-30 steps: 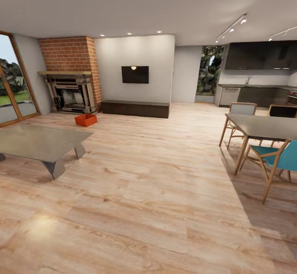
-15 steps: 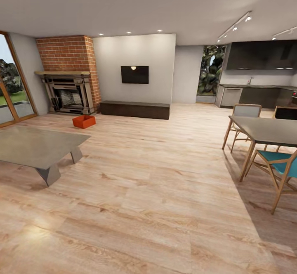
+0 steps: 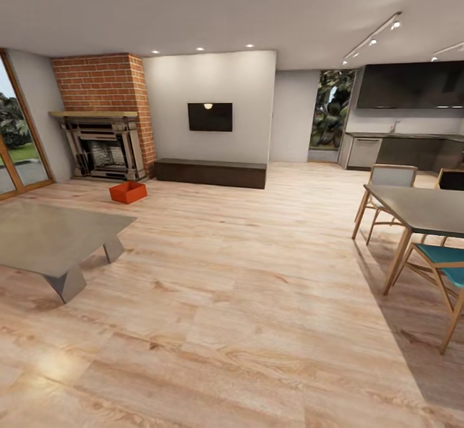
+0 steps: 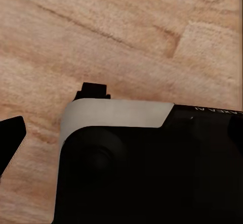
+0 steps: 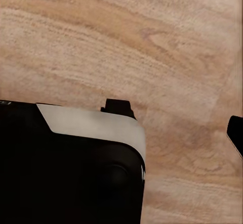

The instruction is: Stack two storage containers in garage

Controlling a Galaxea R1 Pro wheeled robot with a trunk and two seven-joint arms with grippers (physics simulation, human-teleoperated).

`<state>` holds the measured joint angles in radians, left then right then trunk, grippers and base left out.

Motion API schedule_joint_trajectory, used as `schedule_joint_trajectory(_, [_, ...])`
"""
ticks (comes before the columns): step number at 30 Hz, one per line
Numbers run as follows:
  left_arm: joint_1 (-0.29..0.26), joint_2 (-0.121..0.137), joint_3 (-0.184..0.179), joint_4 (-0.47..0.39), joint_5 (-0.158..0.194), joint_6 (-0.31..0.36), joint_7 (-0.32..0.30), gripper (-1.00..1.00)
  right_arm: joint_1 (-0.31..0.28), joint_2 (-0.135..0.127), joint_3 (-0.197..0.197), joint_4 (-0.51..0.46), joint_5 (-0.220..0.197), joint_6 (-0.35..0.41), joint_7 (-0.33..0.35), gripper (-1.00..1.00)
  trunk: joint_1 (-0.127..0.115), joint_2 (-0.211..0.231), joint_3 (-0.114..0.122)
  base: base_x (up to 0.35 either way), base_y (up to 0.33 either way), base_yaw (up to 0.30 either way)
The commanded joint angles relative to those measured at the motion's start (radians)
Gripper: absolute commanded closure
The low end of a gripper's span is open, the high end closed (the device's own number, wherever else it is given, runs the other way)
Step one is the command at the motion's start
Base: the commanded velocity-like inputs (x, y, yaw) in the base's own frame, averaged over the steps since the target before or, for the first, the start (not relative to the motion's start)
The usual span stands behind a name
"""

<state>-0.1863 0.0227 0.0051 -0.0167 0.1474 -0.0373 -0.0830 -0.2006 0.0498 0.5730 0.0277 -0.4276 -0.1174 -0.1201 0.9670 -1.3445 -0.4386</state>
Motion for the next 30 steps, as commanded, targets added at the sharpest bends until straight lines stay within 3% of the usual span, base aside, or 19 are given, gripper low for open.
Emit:
schedule_joint_trajectory(1, [-0.001, 0.000, 0.000, 0.001, 0.009, -0.003, -0.005, -1.00, -0.001, 0.001, 0.008, 0.003, -0.009, -0.005, -0.001, -1.00, 0.001, 0.000, -0.001, 0.319, 0.000, 0.000])
schedule_joint_trajectory(30, [-0.001, 0.000, -0.001, 0.001, 0.008, -0.003, -0.006, -1.00, -0.001, 0.001, 0.008, 0.003, -0.009, -0.006, -0.001, -1.00, 0.001, 0.000, -0.001, 0.319, 0.000, 0.000])
